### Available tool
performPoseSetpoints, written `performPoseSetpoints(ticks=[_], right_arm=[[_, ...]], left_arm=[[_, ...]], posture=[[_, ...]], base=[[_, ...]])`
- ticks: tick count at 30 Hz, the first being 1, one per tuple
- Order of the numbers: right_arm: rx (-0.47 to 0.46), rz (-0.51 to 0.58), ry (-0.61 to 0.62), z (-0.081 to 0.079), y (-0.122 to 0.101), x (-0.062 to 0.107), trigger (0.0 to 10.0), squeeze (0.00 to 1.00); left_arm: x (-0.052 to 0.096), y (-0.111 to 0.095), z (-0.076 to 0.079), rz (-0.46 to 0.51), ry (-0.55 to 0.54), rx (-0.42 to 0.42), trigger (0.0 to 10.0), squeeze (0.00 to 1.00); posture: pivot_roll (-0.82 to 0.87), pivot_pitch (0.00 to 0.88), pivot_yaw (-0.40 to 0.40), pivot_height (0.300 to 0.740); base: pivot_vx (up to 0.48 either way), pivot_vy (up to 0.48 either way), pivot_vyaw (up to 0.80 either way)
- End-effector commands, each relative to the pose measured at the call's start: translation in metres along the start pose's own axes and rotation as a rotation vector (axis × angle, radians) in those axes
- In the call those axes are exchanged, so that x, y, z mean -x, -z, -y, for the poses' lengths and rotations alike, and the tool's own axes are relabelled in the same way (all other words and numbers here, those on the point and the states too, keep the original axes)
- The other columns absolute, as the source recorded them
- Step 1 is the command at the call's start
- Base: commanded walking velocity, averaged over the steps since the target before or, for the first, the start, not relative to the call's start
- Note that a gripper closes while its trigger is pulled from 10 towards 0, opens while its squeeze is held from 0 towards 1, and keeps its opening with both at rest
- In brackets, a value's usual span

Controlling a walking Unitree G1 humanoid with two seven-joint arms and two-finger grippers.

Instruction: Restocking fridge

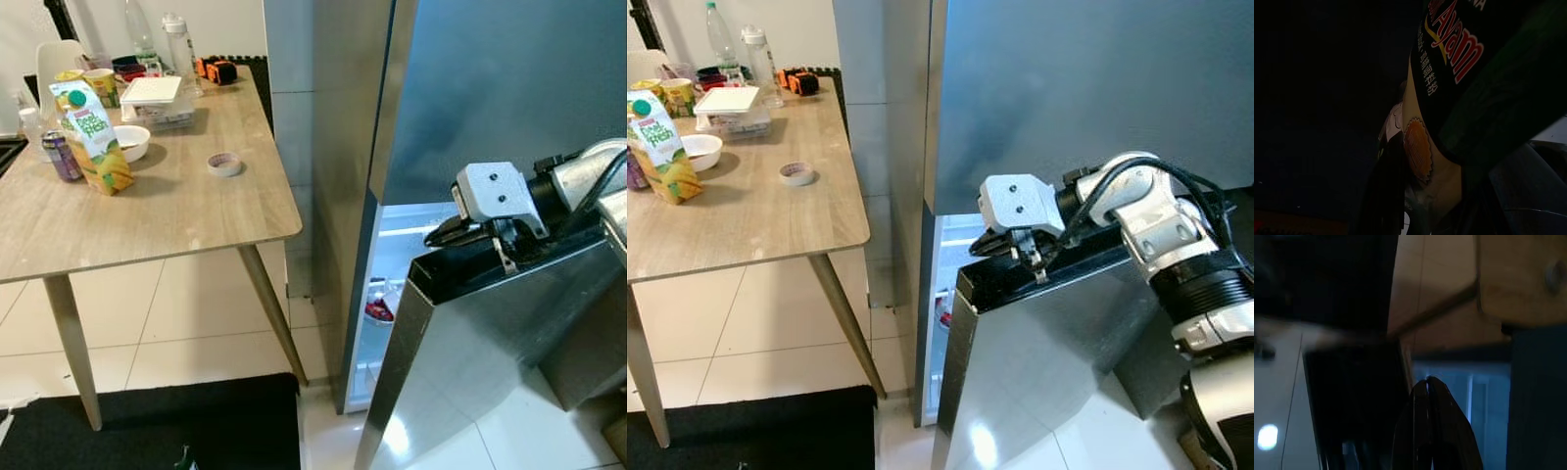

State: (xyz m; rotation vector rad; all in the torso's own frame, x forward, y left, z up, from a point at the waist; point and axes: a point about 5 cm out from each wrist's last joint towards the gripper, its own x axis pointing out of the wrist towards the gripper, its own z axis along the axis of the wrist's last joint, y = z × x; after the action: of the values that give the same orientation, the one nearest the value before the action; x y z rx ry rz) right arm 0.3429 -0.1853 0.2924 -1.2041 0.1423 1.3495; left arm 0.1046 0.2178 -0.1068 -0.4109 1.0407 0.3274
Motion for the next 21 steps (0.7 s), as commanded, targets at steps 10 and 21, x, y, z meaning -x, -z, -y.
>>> performPoseSetpoints(ticks=[10,21], right_arm=[[-0.021,-0.11,-0.188,-0.02,0.014,-0.004,10.0,0.0],[-0.149,-0.353,-0.328,-0.043,0.051,0.029,10.0,0.0]], left_arm=[[0.001,0.008,0.002,-0.019,0.001,0.01,10.0,0.0],[0.001,0.009,0.003,-0.022,0.001,0.015,10.0,0.0]], posture=[[-0.1,0.0,-0.03,0.74],[-0.11,0.0,-0.038,0.74]], base=[[0.0,0.0,0.0],[0.0,0.0,0.0]])
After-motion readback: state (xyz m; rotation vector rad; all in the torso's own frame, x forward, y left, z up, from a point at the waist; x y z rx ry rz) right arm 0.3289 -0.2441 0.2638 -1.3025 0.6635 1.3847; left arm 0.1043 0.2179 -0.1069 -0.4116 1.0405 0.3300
